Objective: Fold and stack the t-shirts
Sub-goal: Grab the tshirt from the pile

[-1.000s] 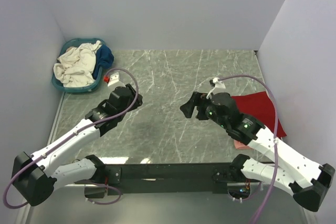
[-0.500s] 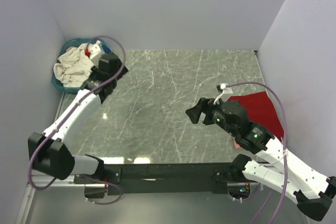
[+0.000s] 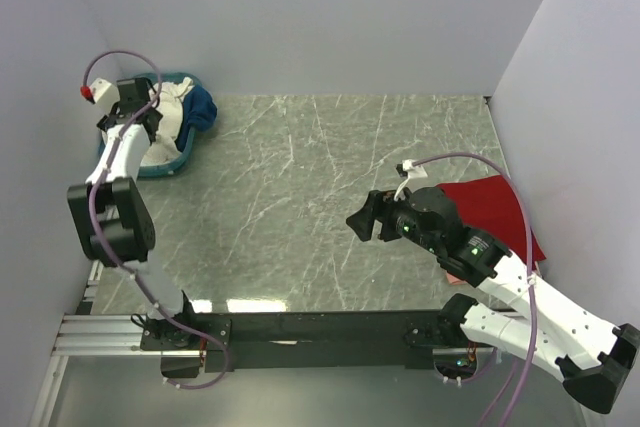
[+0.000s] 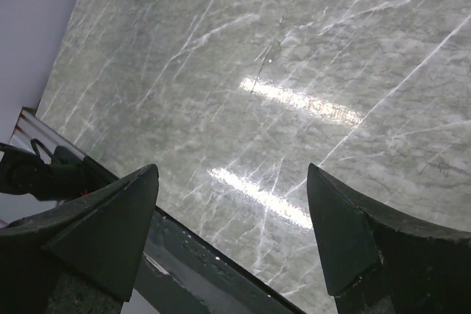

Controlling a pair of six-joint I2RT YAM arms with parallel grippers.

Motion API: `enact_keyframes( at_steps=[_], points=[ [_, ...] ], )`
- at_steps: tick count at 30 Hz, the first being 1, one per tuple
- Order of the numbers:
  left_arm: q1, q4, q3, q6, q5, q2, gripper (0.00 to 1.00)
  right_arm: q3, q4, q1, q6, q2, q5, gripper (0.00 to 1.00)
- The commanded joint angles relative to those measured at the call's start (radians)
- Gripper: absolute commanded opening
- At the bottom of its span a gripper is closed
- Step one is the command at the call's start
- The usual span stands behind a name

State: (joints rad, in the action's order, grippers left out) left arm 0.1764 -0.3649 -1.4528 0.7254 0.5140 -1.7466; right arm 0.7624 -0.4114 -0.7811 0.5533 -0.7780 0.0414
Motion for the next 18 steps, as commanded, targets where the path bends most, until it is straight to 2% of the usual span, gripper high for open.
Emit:
enact_keyframes(
  at_steps=[1, 4, 9, 12, 15, 16, 18],
  points=[
    [0.029, 0.006, -0.105, -0.046, -0.066, -0.121, 0.7, -0.008, 0.034, -0.001, -0.021, -0.004, -0.014, 0.87],
    [0.048, 0.024, -0.207, -0.075, -0.114, -0.224, 0.7, -0.008, 0.034, 0.0, -0.023, -0.012, -0.018, 0.88],
    [0.054, 0.032, -0.288, -0.09, -0.169, -0.33, 0.7, -0.009, 0.037, -0.001, -0.026, -0.026, -0.029, 0.87],
    [0.057, 0.0, -0.327, -0.072, -0.173, -0.364, 0.65, -0.008, 0.04, -0.001, -0.027, -0.036, -0.025, 0.87],
    [0.063, -0.009, -0.339, -0.07, -0.186, -0.366, 0.47, -0.002, 0.036, -0.001, -0.03, -0.043, -0.026, 0.86],
    [0.067, -0.008, -0.339, -0.075, -0.193, -0.36, 0.29, -0.003, 0.036, -0.001, -0.03, -0.044, -0.026, 0.86],
    [0.071, -0.015, -0.348, -0.078, -0.2, -0.338, 0.15, -0.005, 0.037, -0.003, -0.033, -0.047, -0.028, 0.86]
  ],
)
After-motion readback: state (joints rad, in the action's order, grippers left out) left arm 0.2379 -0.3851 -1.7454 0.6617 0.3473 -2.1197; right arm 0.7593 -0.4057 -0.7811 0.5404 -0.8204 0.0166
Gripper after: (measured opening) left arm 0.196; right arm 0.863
